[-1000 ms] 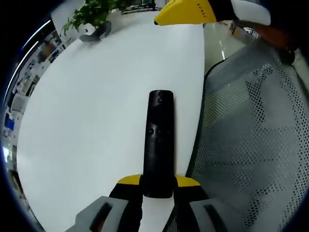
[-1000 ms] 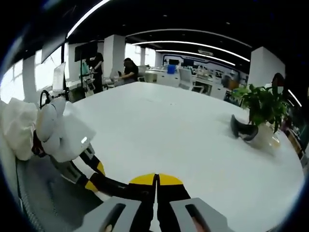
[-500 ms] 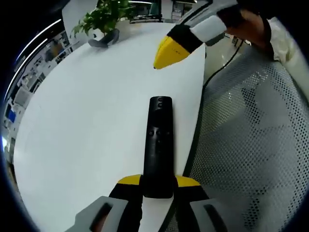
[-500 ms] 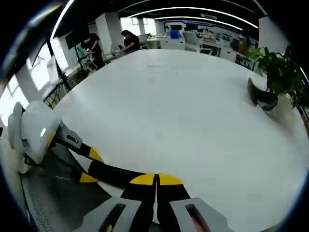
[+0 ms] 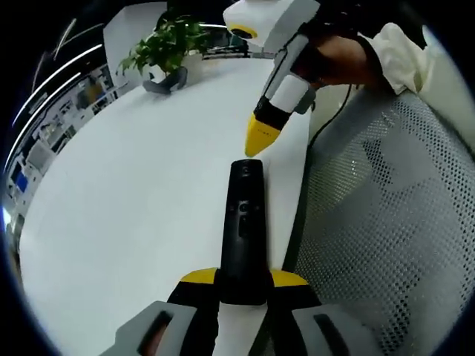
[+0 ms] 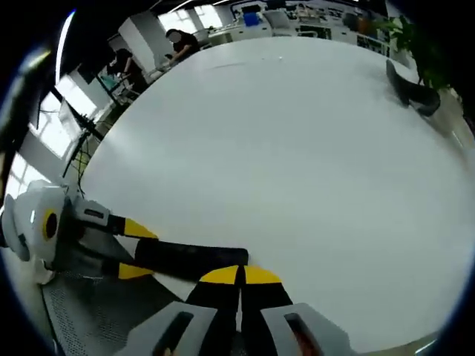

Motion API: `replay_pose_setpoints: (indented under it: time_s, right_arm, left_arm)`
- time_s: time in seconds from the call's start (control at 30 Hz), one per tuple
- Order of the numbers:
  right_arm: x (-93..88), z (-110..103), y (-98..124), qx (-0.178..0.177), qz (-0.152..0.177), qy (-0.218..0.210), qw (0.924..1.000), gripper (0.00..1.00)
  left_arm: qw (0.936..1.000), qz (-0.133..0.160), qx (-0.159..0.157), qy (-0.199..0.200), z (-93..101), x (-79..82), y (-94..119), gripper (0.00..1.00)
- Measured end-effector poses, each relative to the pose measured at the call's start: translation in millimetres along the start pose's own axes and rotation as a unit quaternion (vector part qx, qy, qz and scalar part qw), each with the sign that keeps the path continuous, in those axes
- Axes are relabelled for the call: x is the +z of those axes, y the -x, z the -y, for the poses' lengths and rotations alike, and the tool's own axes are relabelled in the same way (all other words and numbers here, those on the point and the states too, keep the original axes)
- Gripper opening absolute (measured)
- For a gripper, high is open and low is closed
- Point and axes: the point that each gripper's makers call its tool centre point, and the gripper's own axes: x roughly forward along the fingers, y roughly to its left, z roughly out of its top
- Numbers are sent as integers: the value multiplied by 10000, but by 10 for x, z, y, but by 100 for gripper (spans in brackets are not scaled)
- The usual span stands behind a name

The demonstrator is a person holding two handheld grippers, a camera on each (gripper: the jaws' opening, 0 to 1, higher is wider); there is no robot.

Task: Press the specified remote control buttons in sequence, fully releasing each button before pressing the next.

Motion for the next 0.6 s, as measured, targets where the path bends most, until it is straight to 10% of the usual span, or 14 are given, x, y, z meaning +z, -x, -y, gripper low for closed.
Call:
replay_pose_setpoints:
  time_s: [0.6]
  right_arm:
    - [27,-79,-27,105,38,295,9995,0]
  left_arm:
    - [9988,469,-3,123,-17,49,-6,24]
